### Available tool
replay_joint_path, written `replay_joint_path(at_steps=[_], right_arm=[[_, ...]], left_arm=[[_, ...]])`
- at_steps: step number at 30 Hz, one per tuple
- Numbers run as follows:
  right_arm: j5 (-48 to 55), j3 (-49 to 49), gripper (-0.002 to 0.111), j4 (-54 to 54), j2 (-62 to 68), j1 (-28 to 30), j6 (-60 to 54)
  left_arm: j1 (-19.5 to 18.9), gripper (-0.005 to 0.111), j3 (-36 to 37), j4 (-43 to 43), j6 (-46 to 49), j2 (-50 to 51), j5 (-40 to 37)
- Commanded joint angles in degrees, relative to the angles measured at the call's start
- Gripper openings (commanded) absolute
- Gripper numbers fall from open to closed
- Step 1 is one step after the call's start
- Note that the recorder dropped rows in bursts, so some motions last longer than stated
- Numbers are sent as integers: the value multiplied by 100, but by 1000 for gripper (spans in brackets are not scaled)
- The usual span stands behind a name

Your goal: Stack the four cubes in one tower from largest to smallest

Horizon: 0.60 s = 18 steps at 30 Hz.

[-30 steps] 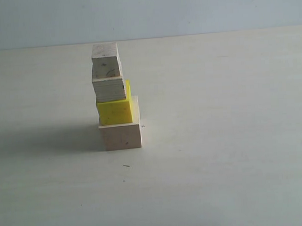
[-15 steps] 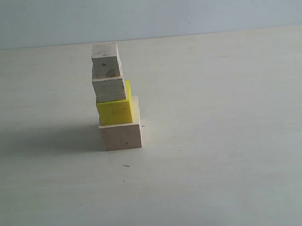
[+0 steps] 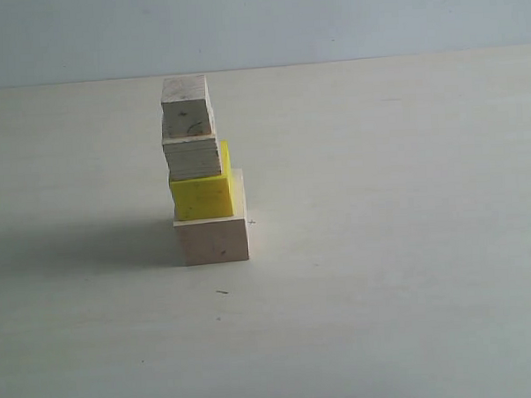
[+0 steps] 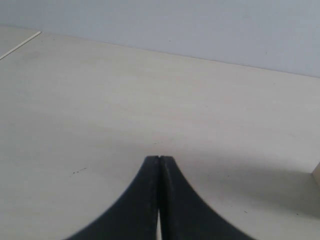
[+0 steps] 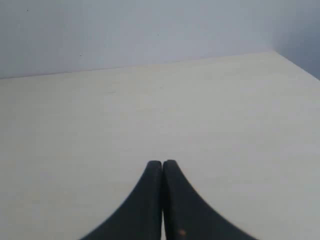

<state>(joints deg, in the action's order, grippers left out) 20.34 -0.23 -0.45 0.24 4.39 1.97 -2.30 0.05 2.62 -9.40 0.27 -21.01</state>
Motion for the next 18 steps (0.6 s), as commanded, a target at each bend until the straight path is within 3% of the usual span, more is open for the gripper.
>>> replay_joint_path(at_steps=[1, 13, 18], right_arm=[[-100, 23, 0, -63, -24, 30, -228], [-100, 23, 0, 45, -24, 15, -347], [-87, 23, 0, 12, -24, -276, -437]], left_arm=[[11, 0, -5, -40, 25, -27, 47], [11, 0, -5, -40, 25, -27, 47], [11, 0, -5, -40, 25, -27, 47]])
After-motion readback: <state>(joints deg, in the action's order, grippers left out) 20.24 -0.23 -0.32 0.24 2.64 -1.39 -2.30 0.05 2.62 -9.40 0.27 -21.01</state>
